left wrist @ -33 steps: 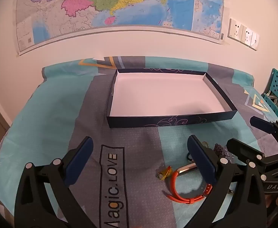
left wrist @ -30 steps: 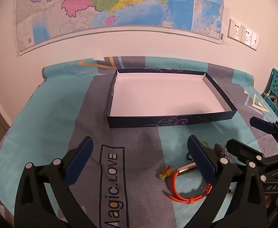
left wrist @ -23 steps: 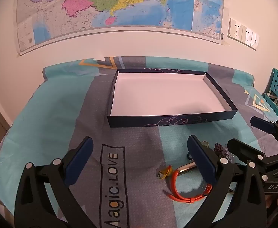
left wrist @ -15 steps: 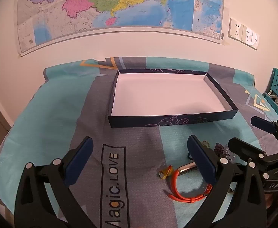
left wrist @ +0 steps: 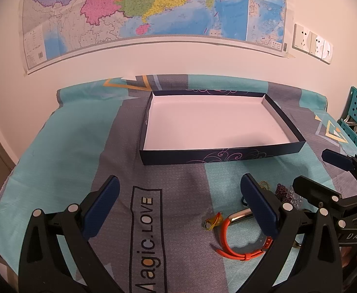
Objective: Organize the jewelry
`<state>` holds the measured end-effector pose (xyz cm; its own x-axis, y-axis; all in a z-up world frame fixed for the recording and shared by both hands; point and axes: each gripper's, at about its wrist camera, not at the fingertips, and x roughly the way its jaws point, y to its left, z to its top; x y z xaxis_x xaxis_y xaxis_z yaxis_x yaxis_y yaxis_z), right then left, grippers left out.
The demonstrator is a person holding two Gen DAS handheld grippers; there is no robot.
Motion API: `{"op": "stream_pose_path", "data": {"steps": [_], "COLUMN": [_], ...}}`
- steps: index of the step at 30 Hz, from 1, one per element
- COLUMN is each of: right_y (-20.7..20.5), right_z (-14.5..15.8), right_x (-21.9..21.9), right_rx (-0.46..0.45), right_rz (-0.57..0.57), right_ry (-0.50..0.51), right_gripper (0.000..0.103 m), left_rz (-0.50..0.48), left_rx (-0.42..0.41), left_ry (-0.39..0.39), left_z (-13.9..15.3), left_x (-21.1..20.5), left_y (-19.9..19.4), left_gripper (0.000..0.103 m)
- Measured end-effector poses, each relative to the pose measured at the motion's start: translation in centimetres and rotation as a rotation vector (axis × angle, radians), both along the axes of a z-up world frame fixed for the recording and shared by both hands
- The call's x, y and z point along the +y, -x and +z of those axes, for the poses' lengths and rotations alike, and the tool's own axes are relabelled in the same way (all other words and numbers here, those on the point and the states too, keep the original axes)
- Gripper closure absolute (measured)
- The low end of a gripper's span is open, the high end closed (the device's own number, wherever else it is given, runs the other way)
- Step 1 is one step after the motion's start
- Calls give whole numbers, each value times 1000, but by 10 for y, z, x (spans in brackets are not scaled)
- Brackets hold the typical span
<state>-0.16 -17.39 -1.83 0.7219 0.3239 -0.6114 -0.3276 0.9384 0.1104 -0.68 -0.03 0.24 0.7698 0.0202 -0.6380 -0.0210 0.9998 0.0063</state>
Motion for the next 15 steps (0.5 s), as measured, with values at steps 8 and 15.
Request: {"op": "stream_pose_path", "data": {"steps": [8,15], "right_y": [-1,-2], "right_z": [0,-1], "right_x": [0,1], "right_rx": [5,10], "right_rz": [3,5], "right_ry": [-5,-8], "right_gripper": [6,6], "left_rz": [1,-1], "left_rx": [0,1], "left_ry": [-1,-2], "left_z": [0,0], "left_x": [-1,-1], "left_y": [1,1], "left_gripper": [6,6]}}
